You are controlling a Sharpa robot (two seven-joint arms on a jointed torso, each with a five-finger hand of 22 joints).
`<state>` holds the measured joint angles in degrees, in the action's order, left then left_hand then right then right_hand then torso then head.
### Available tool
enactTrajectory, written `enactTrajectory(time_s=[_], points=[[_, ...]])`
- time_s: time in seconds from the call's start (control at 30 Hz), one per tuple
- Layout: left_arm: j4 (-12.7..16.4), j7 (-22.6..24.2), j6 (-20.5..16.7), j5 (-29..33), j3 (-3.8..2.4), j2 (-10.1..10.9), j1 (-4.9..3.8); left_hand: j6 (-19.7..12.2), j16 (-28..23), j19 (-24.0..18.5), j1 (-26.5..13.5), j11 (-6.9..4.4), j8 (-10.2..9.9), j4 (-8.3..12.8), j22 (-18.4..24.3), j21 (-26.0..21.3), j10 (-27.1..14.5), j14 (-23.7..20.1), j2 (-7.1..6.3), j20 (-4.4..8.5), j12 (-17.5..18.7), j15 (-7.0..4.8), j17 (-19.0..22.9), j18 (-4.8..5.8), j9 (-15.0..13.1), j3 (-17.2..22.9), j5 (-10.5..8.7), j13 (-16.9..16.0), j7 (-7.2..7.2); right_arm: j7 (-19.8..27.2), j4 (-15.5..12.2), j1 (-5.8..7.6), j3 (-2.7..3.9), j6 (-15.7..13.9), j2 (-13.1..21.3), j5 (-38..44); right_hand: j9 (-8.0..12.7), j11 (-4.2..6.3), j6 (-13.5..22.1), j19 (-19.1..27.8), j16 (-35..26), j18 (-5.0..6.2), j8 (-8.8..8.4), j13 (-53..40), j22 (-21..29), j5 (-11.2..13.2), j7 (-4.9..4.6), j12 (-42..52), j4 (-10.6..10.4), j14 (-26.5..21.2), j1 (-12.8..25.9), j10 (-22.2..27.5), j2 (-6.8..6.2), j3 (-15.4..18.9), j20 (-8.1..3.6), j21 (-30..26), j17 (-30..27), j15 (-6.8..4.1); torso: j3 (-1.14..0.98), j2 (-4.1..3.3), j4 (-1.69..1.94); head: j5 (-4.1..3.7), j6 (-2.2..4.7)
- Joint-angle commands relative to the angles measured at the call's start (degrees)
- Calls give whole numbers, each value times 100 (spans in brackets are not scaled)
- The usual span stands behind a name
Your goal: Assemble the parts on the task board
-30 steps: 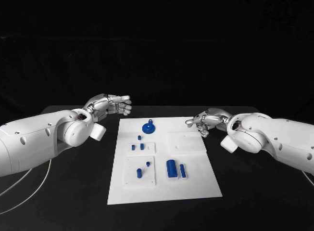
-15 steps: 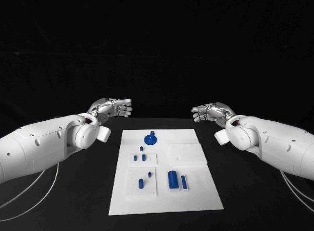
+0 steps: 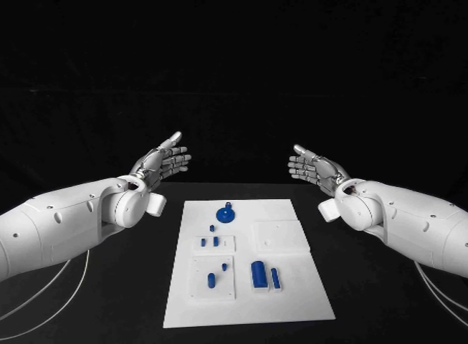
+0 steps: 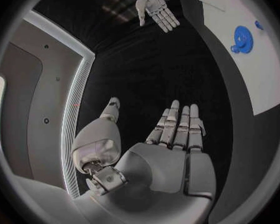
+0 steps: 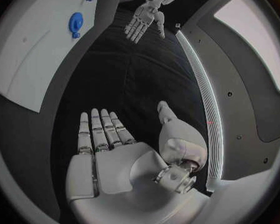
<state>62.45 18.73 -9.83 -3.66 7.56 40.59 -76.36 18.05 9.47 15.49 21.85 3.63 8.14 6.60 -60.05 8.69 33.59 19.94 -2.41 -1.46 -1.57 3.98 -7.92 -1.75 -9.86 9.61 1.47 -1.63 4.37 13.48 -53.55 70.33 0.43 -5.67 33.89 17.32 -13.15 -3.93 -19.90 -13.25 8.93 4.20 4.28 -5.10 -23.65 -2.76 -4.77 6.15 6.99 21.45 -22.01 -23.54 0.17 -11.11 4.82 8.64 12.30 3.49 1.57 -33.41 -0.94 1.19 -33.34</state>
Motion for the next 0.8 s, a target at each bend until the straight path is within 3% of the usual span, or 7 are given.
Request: enactTrajectory(time_s=[0.03, 0.07, 0.13, 0.2, 0.5, 0.63, 0.8], points=[[220, 126, -332, 31, -53, 17, 110, -1805, -947, -1549, -2185, -363, -814, -660, 1968, -869, -3359, -1994, 241, 146, 157, -398, 792, 175, 986, -961, -147, 163, -437, 160, -242, -70, 0, -317, 65, -148, 1315, 393, 1990, 1325, -893, -420, -428, 510, 2365, 276, 477, -615, -699, -2145, 2201, 2354, -17, 1111, -482, -864, -1230, -349, -102, 147, 62, -76, -67], [299, 156, -429, 42, -75, 30, 158, -1805, -947, -1549, -2185, -363, -814, -660, 6005, -869, -3359, -1994, 241, 146, 157, -398, 792, 175, 986, -961, -147, 163, -437, 200, -335, -96, -1, -414, 93, -191, 1315, 393, 1990, 1325, -893, -420, -428, 510, 2365, 276, 477, -615, -699, -2145, 2201, 2354, -17, 1111, -482, -864, -1230, -349, -121, 174, 73, -91, -80], [484, 228, -655, 66, -126, 58, 268, -1805, -947, -1549, -2185, -363, -814, -660, 6005, -869, -3359, -1994, 241, 146, 157, -398, 792, 175, 986, -961, -147, 163, -437, 294, -553, -157, -4, -640, 158, -293, 1315, 393, 1990, 1325, -893, -420, -428, 510, 2365, 276, 477, -615, -699, -2145, 2201, 2354, -17, 1111, -482, -864, -1230, -349, -147, 210, 88, -111, -97], [705, 313, -926, 95, -188, 93, 400, -1805, -947, -1549, -2185, -363, -814, -660, 6005, -869, -3359, -1994, 241, 146, 157, -398, 792, 175, 986, -961, -147, 163, -437, 407, -813, -230, -7, -911, 236, -414, 1315, 393, 1990, 1325, -893, -420, -428, 510, 2365, 276, 477, -615, -699, -2145, 2201, 2354, -17, 1111, -482, -864, -1230, -349, -156, 223, 94, -119, -104], [2079, 846, -2607, 277, -570, 306, 1219, -1805, -947, -1549, -2185, -363, -814, -660, 6005, -869, -3359, -1994, 241, 146, 157, -398, 792, 175, 986, -961, -147, 163, -437, 1139, -2503, -700, -29, -2664, 740, -1202, 1315, 393, 1990, 1325, -893, -420, -428, 510, 2365, 276, 477, -615, -699, -2145, 2201, 2354, -17, 1111, -482, -864, -1230, -349, -157, 223, 94, -119, -104], [2449, 990, -3061, 326, -673, 363, 1440, -1805, -947, -1549, -2185, -363, -814, -660, 6005, -869, -3359, -1994, 241, 146, 157, -398, 792, 175, 986, -961, -147, 163, -437, 1373, -3044, -851, -36, -3226, 902, -1454, 1315, 393, 1990, 1325, -893, -420, -428, 510, 2365, 276, 477, -615, -699, -2145, 2201, 2354, -17, 1111, -482, -864, -1230, -349, -157, 223, 94, -119, -104], [2719, 1094, -3391, 362, -748, 405, 1601, -1805, -947, -1549, -2185, -363, -814, -660, 6005, -869, -3359, -1994, 241, 146, 157, -398, 792, 175, 986, -961, -147, 163, -437, 1573, -3504, -979, -41, -3704, 1040, -1669, 1315, 393, 1990, 1325, -893, -420, -428, 510, 2365, 276, 477, -615, -699, -2145, 2201, 2354, -17, 1111, -482, -864, -1230, -349, -157, 223, 94, -119, -104]])
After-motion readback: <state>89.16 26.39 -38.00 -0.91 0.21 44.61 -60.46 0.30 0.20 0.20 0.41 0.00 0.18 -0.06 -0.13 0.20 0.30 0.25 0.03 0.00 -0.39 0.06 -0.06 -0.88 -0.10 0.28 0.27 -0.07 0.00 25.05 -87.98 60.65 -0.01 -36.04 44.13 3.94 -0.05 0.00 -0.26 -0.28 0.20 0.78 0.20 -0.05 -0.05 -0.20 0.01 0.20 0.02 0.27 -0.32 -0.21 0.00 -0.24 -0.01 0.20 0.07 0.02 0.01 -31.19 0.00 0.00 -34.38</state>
